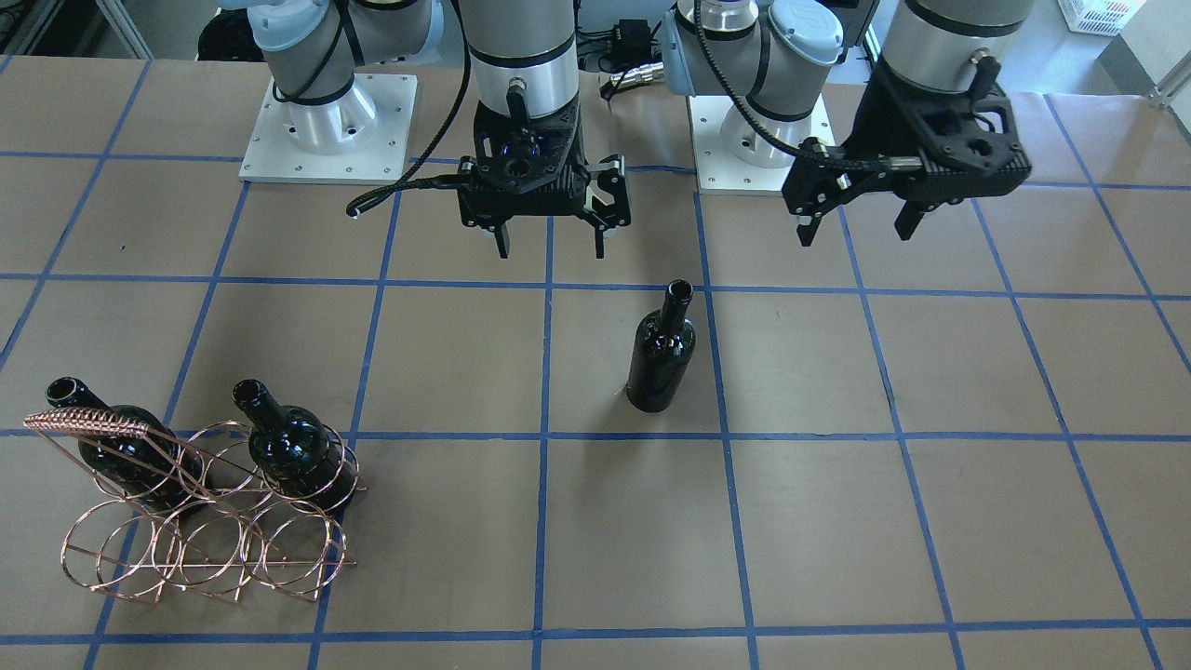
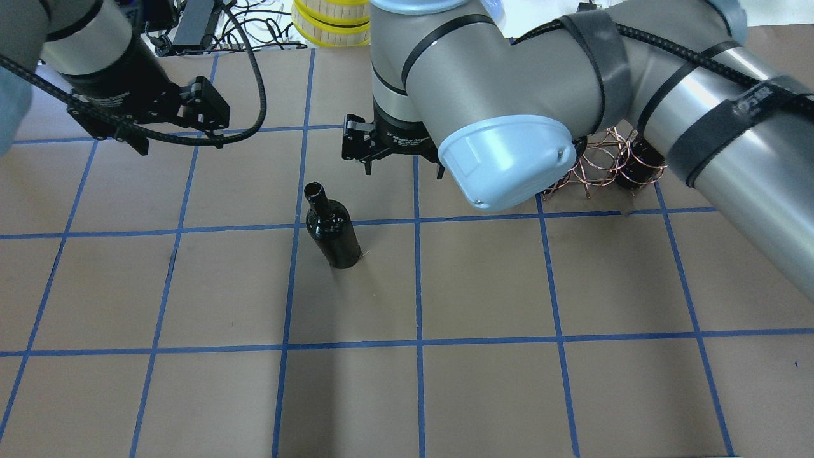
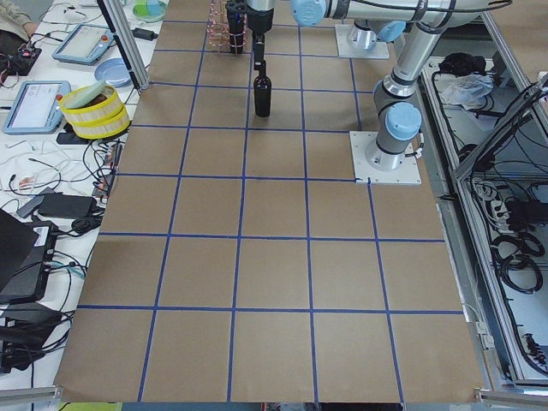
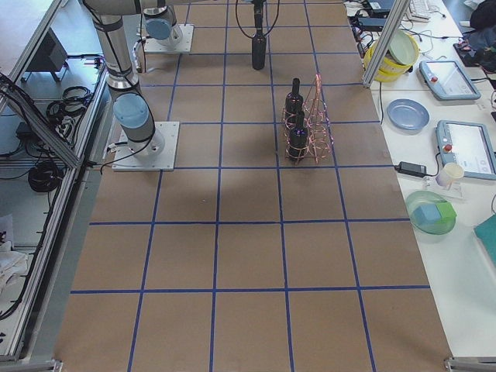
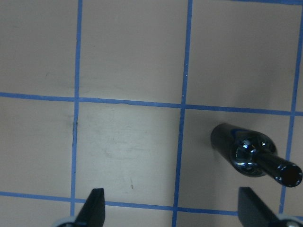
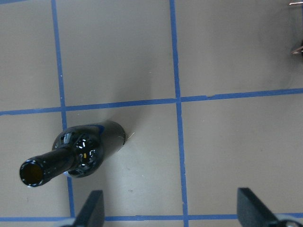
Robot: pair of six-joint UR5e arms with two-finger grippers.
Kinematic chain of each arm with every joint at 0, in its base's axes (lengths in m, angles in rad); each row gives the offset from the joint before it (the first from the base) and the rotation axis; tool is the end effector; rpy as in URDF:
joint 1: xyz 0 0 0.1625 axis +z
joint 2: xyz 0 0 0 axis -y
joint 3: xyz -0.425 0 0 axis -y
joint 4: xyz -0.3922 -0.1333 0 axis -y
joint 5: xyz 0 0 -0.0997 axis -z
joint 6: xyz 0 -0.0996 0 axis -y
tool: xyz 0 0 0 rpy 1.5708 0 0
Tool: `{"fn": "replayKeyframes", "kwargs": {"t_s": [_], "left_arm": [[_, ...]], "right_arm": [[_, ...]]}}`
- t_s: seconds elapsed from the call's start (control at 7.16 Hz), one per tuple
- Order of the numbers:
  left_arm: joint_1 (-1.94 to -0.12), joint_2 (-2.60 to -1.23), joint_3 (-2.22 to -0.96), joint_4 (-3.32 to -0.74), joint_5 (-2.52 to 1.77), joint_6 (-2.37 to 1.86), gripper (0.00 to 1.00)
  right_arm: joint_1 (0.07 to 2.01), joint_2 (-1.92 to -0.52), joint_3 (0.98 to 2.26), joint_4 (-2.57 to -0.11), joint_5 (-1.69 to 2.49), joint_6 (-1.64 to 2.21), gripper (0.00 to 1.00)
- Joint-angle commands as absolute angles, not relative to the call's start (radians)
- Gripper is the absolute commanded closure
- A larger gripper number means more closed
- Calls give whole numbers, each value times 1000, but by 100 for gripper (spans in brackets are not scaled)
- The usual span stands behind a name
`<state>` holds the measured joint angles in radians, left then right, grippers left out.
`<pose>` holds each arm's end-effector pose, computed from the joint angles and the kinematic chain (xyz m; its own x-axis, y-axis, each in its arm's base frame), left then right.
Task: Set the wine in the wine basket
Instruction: 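Lower the right gripper onto the standing bottle's neck and close it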
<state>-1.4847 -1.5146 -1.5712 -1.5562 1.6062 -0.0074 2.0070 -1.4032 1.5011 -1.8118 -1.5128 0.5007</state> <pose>-0.0885 -0.4836 0.5164 -0.9948 -0.0958 -0.0348 -0.0931 0.9931 -0.0706 0.3686 -0.4616 0.4590 -0.9914 0.0541 -0.1188 0.0658 0.9930 -0.0976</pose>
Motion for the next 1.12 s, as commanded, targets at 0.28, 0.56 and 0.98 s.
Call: {"fn": "replayKeyframes", "kwargs": {"t_s": [0.28, 0.56, 0.98], "left_arm": [[-1232, -1508, -1537, -1621, 1551, 182, 0], [-1198, -1508, -1545, -1623, 1531, 388, 0], [-1143, -1523, -1551, -1614, 1520, 403, 0]], "right_arm": [[2129, -1260, 1350, -1758, -1506, 596, 0], [2164, -1203, 1306, -1758, -1509, 670, 0], [2203, -1112, 1264, -1759, -1574, 673, 0]]}}
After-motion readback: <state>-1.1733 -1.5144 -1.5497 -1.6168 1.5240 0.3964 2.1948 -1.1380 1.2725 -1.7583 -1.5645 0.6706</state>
